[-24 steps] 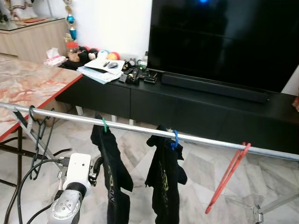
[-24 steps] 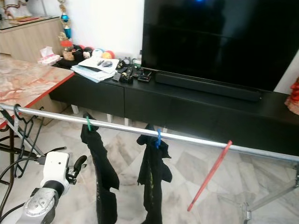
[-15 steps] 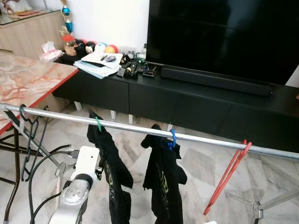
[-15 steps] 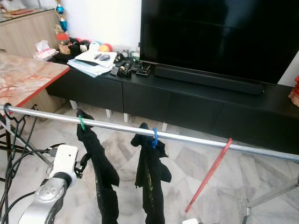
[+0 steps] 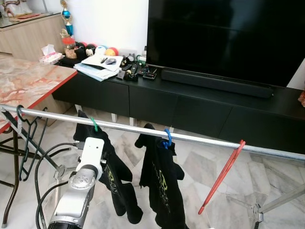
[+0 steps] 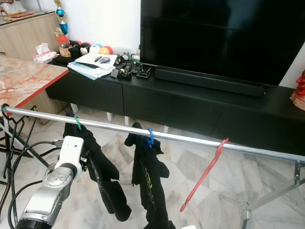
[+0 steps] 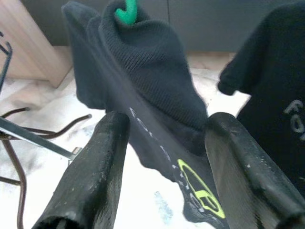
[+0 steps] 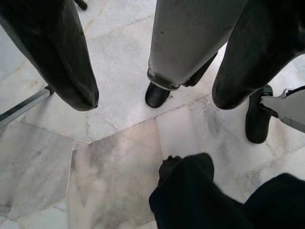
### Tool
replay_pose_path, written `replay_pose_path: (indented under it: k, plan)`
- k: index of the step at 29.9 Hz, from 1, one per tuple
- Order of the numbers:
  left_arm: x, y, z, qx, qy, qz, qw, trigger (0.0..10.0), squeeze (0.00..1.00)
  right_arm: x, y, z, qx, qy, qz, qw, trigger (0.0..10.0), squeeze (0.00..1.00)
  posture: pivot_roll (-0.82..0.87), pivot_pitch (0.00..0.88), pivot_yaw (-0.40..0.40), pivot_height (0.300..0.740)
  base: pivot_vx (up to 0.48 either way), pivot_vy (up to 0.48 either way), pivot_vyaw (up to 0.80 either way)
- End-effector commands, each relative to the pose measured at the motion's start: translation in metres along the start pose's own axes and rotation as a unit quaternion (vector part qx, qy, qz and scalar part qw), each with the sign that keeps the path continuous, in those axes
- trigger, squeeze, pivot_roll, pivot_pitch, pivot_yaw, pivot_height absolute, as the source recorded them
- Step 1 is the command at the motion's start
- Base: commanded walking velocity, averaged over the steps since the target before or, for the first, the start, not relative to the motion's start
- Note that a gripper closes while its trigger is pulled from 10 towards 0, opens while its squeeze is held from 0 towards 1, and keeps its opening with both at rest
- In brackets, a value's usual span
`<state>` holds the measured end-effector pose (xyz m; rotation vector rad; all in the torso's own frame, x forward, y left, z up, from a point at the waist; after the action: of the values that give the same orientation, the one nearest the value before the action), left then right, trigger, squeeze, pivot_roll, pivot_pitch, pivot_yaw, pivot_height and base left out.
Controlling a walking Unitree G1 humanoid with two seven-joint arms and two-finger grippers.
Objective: Hang hanger
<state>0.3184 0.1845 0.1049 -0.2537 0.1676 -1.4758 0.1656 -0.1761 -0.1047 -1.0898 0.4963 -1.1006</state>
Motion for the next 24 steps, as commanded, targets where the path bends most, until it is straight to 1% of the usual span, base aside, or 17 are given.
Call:
replay_pose_path:
  k: [1,3,4,7,8,9,10,14,16,17,18,19,20,21,23,24]
  plan:
    - [0.005,-0.002,0.008,0.000,0.008,-0.019,1.000,10.0,0.00,0.001,0.000,0.000,-0.002,0.002,-0.003,1.000,10.0,0.00,0.13,0.000,-0.058,0.740,0.000,0.000,0.00]
    - [0.004,-0.002,0.006,-0.011,0.013,-0.013,1.000,10.0,0.00,0.002,0.000,0.001,-0.001,0.001,-0.002,1.000,10.0,0.00,0.14,0.000,-0.058,0.740,0.000,0.000,0.00]
    - [0.000,-0.002,0.003,-0.025,0.015,0.004,1.000,10.0,0.00,0.004,0.000,0.002,0.000,0.000,-0.003,1.000,10.0,0.00,0.14,0.000,-0.058,0.740,0.000,0.000,0.00]
    - [-0.005,0.000,-0.002,-0.044,0.010,0.030,0.999,10.0,0.00,0.011,-0.001,-0.002,-0.001,0.001,-0.005,1.000,10.0,0.00,0.13,0.000,-0.057,0.740,0.000,0.000,0.00]
    - [-0.008,0.000,-0.004,-0.051,0.008,0.040,0.998,10.0,0.00,0.014,-0.002,-0.004,-0.002,0.002,-0.006,1.000,10.0,0.00,0.13,0.000,-0.057,0.740,0.000,0.000,0.00]
    - [-0.011,0.001,-0.009,-0.067,0.011,0.056,0.996,10.0,0.00,0.022,-0.005,-0.014,-0.007,0.002,-0.009,1.000,10.0,0.00,0.13,0.000,-0.057,0.740,0.000,0.000,0.00]
    - [-0.014,0.001,-0.011,-0.074,0.012,0.066,0.995,10.0,0.00,0.026,-0.006,-0.019,-0.010,0.003,-0.010,1.000,10.0,0.00,0.13,0.000,-0.056,0.740,0.000,0.000,0.00]
    - [-0.020,0.000,-0.018,-0.088,0.010,0.090,0.992,10.0,0.00,0.035,-0.011,-0.032,-0.018,0.004,-0.013,1.000,10.0,0.00,0.13,0.000,-0.055,0.740,0.000,0.000,0.00]
    - [-0.021,0.000,-0.018,-0.086,0.005,0.092,0.992,10.0,0.00,0.035,-0.011,-0.034,-0.020,0.004,-0.013,1.000,10.0,0.00,0.13,0.000,-0.055,0.740,0.000,0.000,0.00]
    - [-0.020,0.000,-0.019,-0.084,-0.007,0.091,0.992,10.0,0.00,0.034,-0.012,-0.036,-0.021,0.003,-0.012,1.000,10.0,0.00,0.13,0.000,-0.055,0.740,0.000,0.000,0.00]
    - [-0.020,0.001,-0.019,-0.082,-0.022,0.088,0.993,10.0,0.00,0.031,-0.012,-0.037,-0.022,0.002,-0.010,1.000,10.0,0.00,0.12,0.000,-0.055,0.740,0.000,0.000,0.00]
    - [-0.016,0.004,-0.017,-0.070,-0.049,0.073,0.994,10.0,0.00,0.025,-0.011,-0.038,-0.023,0.001,-0.007,1.000,10.0,0.00,0.12,0.000,-0.054,0.740,0.000,0.000,0.00]
    - [-0.013,0.006,-0.014,-0.062,-0.063,0.061,0.994,10.0,0.00,0.022,-0.011,-0.039,-0.023,0.001,-0.004,1.000,10.0,0.00,0.12,0.000,-0.054,0.740,0.000,0.000,0.00]
    - [-0.013,0.006,-0.014,-0.062,-0.063,0.061,0.994,10.0,0.00,0.022,-0.011,-0.039,-0.023,0.001,-0.004,1.000,10.0,0.00,0.12,0.000,-0.054,0.740,0.000,0.000,0.00]
    - [-0.008,0.009,-0.009,-0.045,-0.081,0.040,0.995,10.0,0.00,0.008,-0.008,-0.036,-0.021,-0.003,0.002,1.000,10.0,0.00,0.12,0.000,-0.053,0.740,0.000,0.000,0.00]
    - [-0.008,0.009,-0.009,-0.045,-0.081,0.040,0.995,10.0,0.00,0.008,-0.008,-0.036,-0.021,-0.003,0.002,1.000,10.0,0.00,0.12,0.000,-0.053,0.740,0.000,0.000,0.00]
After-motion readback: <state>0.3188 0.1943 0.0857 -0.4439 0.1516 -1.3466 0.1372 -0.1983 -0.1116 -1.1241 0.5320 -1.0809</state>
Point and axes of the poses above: a point about 5 cm out from each wrist's last joint towards the gripper, its own y axis pointing out of the wrist towards the gripper, its own z axis along the axis of the wrist's last joint, x = y × z, the point moved 1 cm from there along y, pointing out of the wrist towards the gripper, and after that the axes turned 14 degrees about -y, right-handed, at the moved point
